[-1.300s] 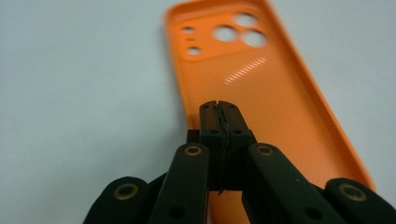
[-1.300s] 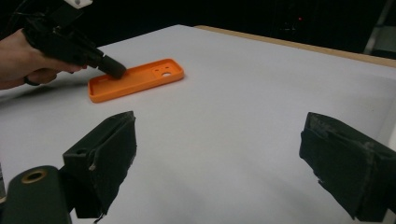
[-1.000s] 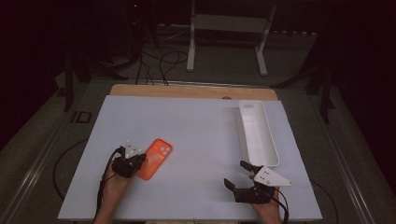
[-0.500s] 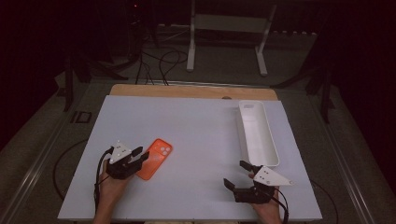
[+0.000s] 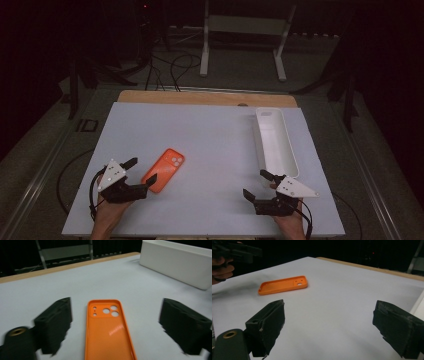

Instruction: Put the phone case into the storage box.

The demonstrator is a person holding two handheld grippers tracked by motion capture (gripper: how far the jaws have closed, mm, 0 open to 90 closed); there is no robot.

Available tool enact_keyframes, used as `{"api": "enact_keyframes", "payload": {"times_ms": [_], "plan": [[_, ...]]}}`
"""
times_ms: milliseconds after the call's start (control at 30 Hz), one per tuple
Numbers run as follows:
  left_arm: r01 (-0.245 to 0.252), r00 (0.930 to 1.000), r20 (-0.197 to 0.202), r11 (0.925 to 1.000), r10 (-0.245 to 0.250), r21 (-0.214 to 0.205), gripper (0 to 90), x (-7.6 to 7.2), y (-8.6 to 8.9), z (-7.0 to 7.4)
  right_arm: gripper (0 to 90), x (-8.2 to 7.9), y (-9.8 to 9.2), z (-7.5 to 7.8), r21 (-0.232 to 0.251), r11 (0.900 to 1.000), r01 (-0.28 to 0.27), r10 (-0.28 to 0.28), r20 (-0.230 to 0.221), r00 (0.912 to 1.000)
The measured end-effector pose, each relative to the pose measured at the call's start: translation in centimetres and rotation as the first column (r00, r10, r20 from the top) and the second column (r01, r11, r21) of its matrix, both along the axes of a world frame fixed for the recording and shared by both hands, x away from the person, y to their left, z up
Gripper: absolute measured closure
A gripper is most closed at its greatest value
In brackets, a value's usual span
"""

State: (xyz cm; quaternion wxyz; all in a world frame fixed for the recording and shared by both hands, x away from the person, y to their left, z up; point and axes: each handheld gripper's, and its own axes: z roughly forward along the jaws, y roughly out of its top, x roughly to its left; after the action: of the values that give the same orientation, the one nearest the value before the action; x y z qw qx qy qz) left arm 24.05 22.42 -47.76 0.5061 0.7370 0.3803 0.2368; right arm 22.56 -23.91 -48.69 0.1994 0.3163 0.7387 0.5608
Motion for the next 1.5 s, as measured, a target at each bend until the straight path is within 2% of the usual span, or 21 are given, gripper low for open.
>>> {"api": "enact_keyframes", "payload": {"times_ms": [33, 100, 200, 467, 800, 1033, 1133, 1300, 1500], "plan": [[-0.002, 1.0, -0.006, 1.0, 0.002, 0.007, 6.6, -0.2, 0.0, 0.0, 10.4, 0.0, 0.0, 0.0, 0.0, 1.0, 0.0, 0.0, 0.0, 1.0], [-0.007, 0.9998, -0.016, 0.9996, 0.007, 0.028, 0.6, -0.5, 0.2, -0.2, 9.9, 0.2, -0.1, 0.1, 0.006, 1.0, -0.005, 0.005, -0.006, 1.0], [-0.025, 0.9993, -0.026, 0.998, 0.026, 0.058, 0.1, -0.5, 0.4, -0.3, 9.5, 0.2, 0.1, -0.2, 0.006, 0.9999, -0.01, 0.01, -0.012, 0.9999], [-0.027, 0.9992, -0.027, 0.9985, 0.028, 0.047, 0.1, -0.6, 0.7, -0.2, 9.5, -0.3, 0.8, -0.4, -0.018, 0.9998, -0.013, 0.013, 0.01, 0.9999], [-0.023, 0.9973, -0.067, 0.9964, 0.028, 0.081, 0.1, -0.2, 0.6, 0.1, 9.7, -0.3, 0.3, -0.5, -0.001, 1.0, 0.008, -0.008, 0.001, 1.0], [0.0, 0.9911, -0.132, 0.9918, 0.017, 0.128, 0.1, 0.6, -0.3, 0.9, 9.7, -0.3, 0.4, -0.6, -0.003, 0.9999, 0.01, -0.01, -0.002, 1.0], [0.013, 0.9881, -0.153, 0.9873, 0.011, 0.159, 0.1, 1.0, -0.7, 1.2, 9.7, -0.4, 0.4, -0.6, 0.0, 0.9999, 0.013, -0.013, 0.001, 0.9999], [0.026, 0.9804, -0.196, 0.9754, 0.018, 0.219, 0.1, 1.8, -1.4, 1.5, 9.7, -0.4, 0.4, -0.5, -0.003, 0.9999, 0.017, -0.017, 0.005, 0.9998], [0.045, 0.9709, -0.239, 0.9657, 0.018, 0.256, 0.1, 2.8, -2.1, 1.5, 9.7, -0.4, 0.5, -0.6, -0.008, 0.9999, 0.012, -0.012, 0.006, 0.9999]]}}
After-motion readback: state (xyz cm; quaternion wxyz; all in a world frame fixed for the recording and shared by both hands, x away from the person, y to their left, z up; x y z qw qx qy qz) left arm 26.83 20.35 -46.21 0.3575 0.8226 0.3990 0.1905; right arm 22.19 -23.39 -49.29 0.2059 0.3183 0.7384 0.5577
